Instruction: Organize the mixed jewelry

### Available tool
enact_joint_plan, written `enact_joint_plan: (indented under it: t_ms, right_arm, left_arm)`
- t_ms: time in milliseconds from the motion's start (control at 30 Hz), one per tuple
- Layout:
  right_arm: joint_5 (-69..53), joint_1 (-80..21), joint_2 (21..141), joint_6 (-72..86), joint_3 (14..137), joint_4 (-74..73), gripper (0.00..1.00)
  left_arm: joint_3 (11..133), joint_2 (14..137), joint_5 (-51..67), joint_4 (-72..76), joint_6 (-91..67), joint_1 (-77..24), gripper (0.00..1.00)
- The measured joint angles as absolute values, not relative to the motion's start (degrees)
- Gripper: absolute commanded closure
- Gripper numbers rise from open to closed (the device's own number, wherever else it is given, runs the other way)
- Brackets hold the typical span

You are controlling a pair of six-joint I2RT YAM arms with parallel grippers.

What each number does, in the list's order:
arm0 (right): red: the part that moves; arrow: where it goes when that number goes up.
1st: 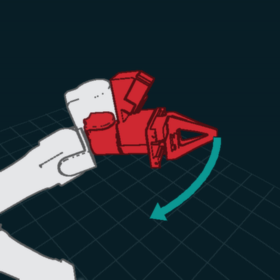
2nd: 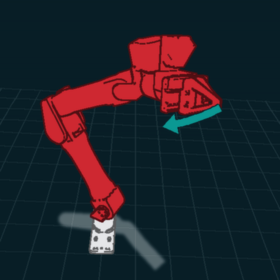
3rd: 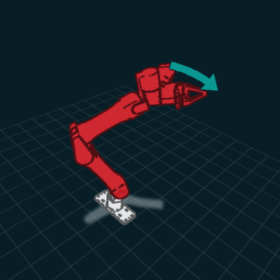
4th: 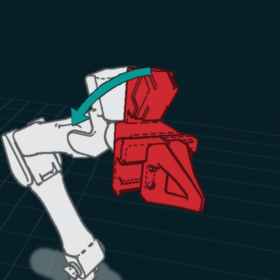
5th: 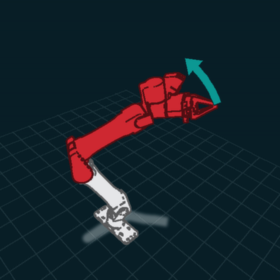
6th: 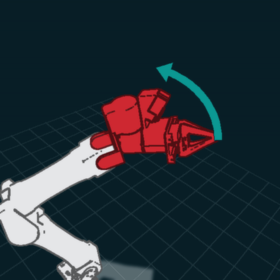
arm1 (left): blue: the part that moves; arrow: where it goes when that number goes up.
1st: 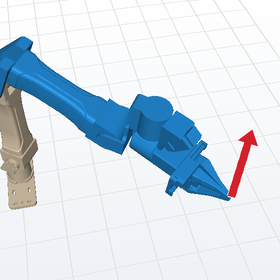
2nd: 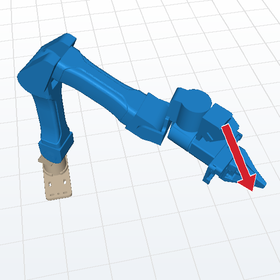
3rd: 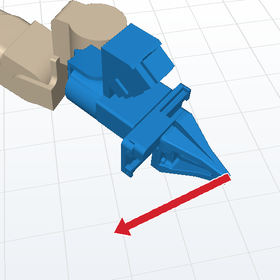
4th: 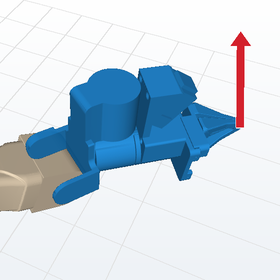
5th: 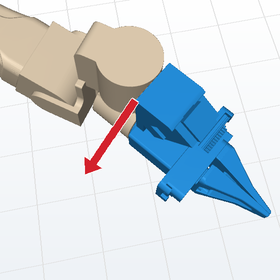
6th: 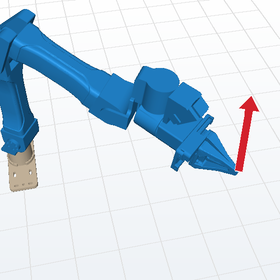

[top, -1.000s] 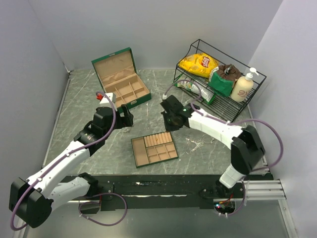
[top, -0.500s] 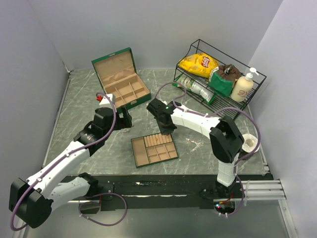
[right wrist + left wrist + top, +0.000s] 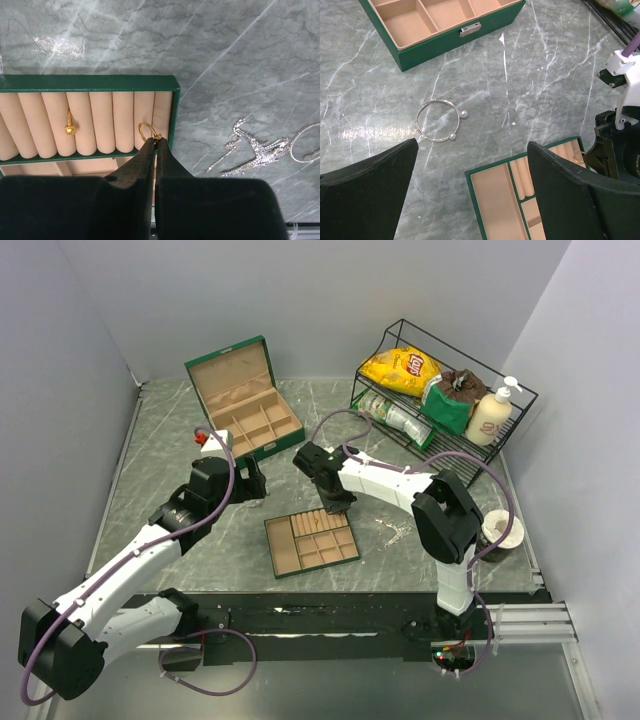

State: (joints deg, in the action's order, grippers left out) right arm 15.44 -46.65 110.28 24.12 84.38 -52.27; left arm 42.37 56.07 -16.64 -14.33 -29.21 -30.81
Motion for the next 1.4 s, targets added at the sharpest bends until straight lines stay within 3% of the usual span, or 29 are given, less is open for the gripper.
enact_joint_plan:
  t_ms: [1400]
  right_arm:
    - [16.36, -51.33, 116.62, 24.4, 90.0, -52.73, 0.96]
  left_arm:
    - [42.39, 58.76, -19.29, -17.5, -33.58, -30.26, 0.04]
